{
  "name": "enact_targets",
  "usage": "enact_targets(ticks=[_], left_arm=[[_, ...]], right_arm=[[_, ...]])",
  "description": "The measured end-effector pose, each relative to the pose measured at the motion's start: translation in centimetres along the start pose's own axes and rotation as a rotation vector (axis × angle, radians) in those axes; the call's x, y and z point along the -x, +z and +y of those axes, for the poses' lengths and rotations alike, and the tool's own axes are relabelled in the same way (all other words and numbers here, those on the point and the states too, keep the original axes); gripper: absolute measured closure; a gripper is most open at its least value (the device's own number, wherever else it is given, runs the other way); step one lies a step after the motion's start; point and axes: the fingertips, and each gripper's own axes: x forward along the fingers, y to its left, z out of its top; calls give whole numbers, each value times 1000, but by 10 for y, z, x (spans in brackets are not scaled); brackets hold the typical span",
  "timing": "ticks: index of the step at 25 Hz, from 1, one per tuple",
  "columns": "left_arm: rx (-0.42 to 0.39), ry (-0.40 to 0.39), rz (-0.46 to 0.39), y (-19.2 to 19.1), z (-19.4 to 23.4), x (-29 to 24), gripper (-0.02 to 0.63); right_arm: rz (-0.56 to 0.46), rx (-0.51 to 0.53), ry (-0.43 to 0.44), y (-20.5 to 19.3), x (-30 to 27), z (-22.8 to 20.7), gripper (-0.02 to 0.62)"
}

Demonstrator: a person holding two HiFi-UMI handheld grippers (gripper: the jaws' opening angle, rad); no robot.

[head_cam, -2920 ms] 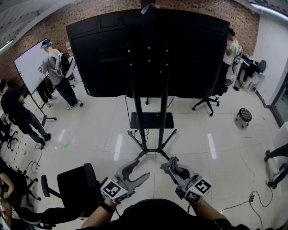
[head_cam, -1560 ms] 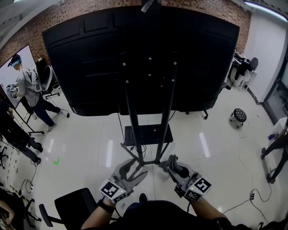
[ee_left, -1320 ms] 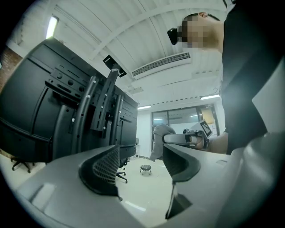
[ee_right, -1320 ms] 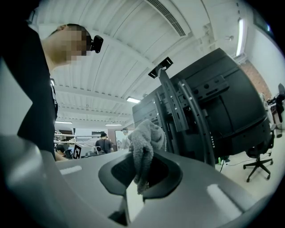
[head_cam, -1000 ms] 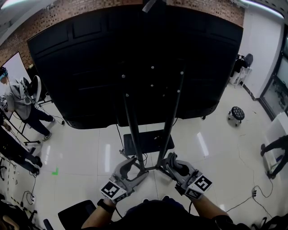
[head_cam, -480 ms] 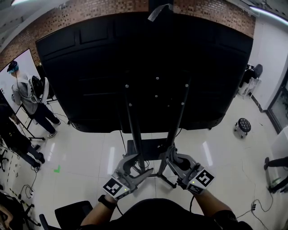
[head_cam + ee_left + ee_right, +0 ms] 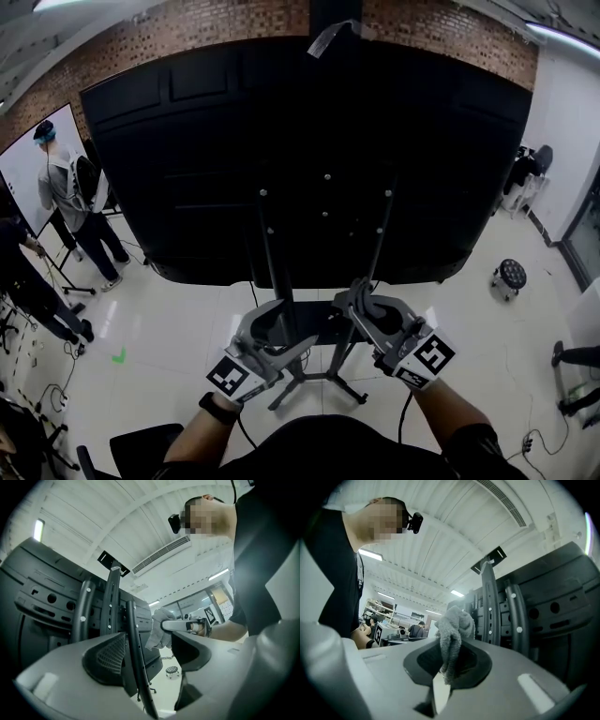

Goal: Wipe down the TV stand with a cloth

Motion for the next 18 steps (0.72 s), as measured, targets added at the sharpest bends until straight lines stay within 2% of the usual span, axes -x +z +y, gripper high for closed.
enact_targets(ticks=[5,12,18], left_arm=[[-43,-22,-82,45,15,-17,282],[-126,-44,-138,100,29,-42,282],[-232,-86,-181,148,30,-66,282]], right_arm=[[-17,148,13,42,-13,-16,572],[-11,350,21,98,-36,-38,572],[-59,444,7,149,-58,-65,572]])
